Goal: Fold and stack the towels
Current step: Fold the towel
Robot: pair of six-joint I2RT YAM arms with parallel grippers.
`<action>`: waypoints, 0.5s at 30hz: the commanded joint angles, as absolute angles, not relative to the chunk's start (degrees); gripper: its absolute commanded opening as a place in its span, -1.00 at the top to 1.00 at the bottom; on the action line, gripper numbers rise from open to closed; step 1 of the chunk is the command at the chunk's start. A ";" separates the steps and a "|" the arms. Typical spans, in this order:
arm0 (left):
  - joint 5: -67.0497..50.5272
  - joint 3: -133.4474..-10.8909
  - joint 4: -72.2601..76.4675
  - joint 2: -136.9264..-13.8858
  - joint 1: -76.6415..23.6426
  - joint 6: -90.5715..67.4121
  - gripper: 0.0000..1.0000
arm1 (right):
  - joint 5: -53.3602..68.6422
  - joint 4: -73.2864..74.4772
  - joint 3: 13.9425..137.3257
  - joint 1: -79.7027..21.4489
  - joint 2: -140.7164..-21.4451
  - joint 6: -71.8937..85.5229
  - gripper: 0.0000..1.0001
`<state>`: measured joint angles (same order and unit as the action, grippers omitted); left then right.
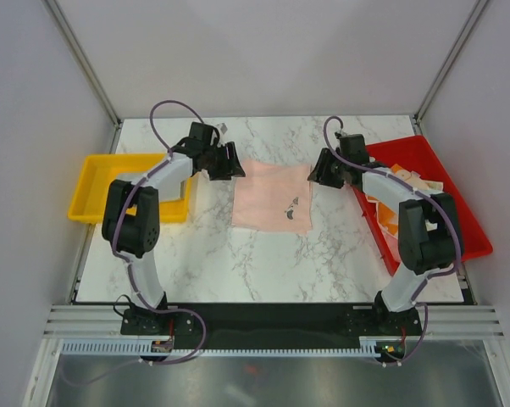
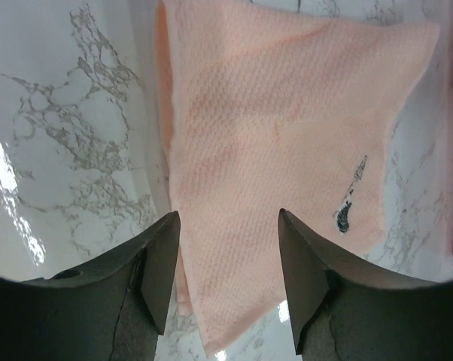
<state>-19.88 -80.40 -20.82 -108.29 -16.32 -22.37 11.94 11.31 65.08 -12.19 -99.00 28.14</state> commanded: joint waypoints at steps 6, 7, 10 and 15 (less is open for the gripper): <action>-20.39 -95.79 -17.40 -120.92 -15.64 -20.04 -0.17 | 18.28 4.93 71.62 -12.30 -106.60 24.09 -0.04; -20.30 -97.02 -17.49 -123.20 -15.56 -19.69 -0.16 | 18.28 4.31 72.24 -12.22 -107.48 23.56 -0.04; -22.23 -101.42 -17.49 -127.43 -15.56 -18.63 -0.10 | 18.72 3.69 74.70 -12.13 -110.30 22.94 -0.03; -22.33 -105.64 -18.71 -131.13 -15.38 -17.84 -0.05 | 17.23 3.16 77.69 -11.87 -113.81 21.62 -0.02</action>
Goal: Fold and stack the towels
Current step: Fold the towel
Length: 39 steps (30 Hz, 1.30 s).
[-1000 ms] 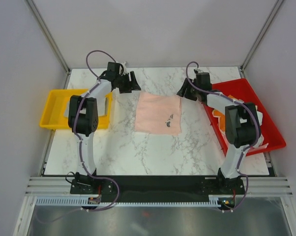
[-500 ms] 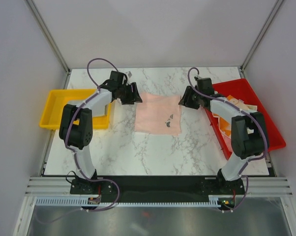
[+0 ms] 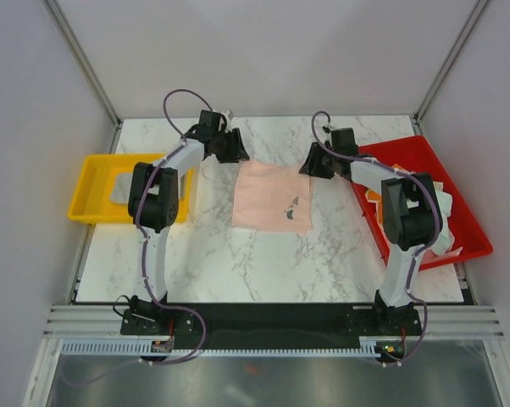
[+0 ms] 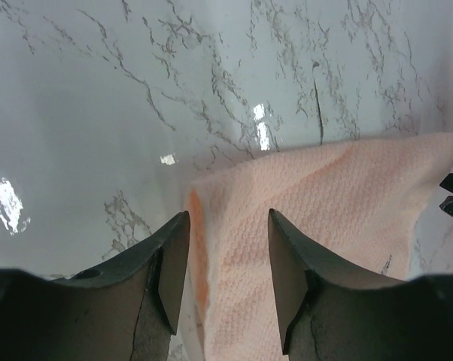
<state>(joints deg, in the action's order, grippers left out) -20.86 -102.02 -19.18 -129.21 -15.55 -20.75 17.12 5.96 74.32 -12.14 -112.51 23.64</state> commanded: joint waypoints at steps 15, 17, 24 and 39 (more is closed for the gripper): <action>-25.92 -106.00 -19.51 -132.54 -15.38 -17.32 0.23 | 17.40 2.46 78.22 -11.25 -116.54 21.53 0.02; -26.63 -105.82 -19.60 -132.45 -15.38 -17.49 0.30 | 18.10 1.85 78.13 -11.25 -116.72 21.97 0.03; -26.98 -105.82 -19.60 -133.15 -15.47 -17.75 0.11 | 19.34 0.44 77.78 -11.16 -117.51 23.29 0.07; -27.86 -105.65 -18.81 -130.70 -14.68 -15.83 0.96 | 18.10 -2.10 72.52 -9.49 -112.42 22.33 1.00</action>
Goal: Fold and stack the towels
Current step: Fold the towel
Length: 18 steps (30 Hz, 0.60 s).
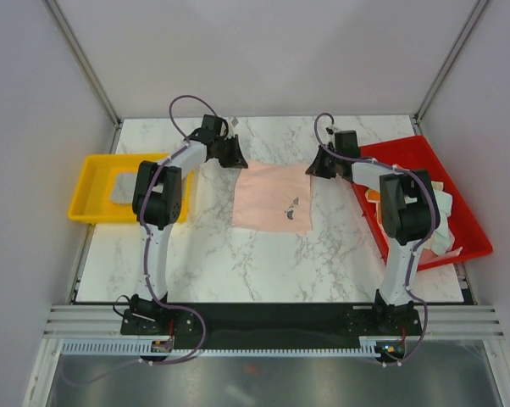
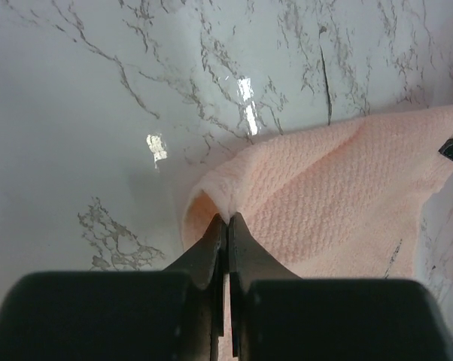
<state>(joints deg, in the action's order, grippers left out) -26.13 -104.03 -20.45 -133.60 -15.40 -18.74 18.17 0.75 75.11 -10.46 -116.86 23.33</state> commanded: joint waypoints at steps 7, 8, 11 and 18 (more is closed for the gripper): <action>-36.64 -103.71 -11.95 -127.79 -12.84 -17.05 0.95 | 18.02 -10.36 63.90 -8.62 -104.95 25.05 1.00; -37.17 -103.80 -11.95 -128.05 -12.83 -17.05 0.95 | 17.84 -10.72 63.03 -8.61 -104.77 25.48 1.00; -38.93 -103.89 -10.90 -128.32 -12.74 -16.70 0.95 | 18.46 -12.39 62.05 -8.53 -104.15 25.84 1.00; -41.92 -101.08 -8.09 -124.82 -12.74 -16.79 0.95 | 21.18 -15.11 58.72 -8.61 -100.38 25.40 1.00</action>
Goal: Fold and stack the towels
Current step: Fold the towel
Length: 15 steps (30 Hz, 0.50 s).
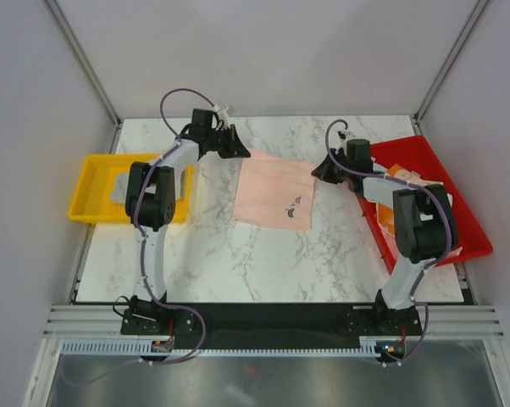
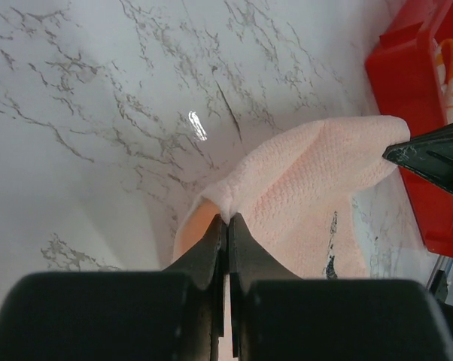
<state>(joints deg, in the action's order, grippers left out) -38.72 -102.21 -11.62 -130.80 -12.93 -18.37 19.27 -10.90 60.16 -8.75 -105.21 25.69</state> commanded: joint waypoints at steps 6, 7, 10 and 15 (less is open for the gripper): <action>-43.59 -91.86 -6.51 -113.23 -12.74 -17.48 0.96 | 22.59 -15.73 54.15 -8.61 -88.44 24.61 1.00; -44.55 -89.41 -6.59 -109.72 -12.74 -18.01 0.95 | 22.76 -15.65 53.53 -8.61 -84.68 25.39 1.00; -47.45 -85.54 -6.42 -102.60 -12.74 -21.26 0.95 | 24.51 -14.50 51.68 -8.61 -76.92 26.10 1.00; -49.92 -79.03 -6.59 -91.96 -13.01 -27.49 0.95 | 27.15 -9.33 48.87 -8.61 -62.97 25.23 1.00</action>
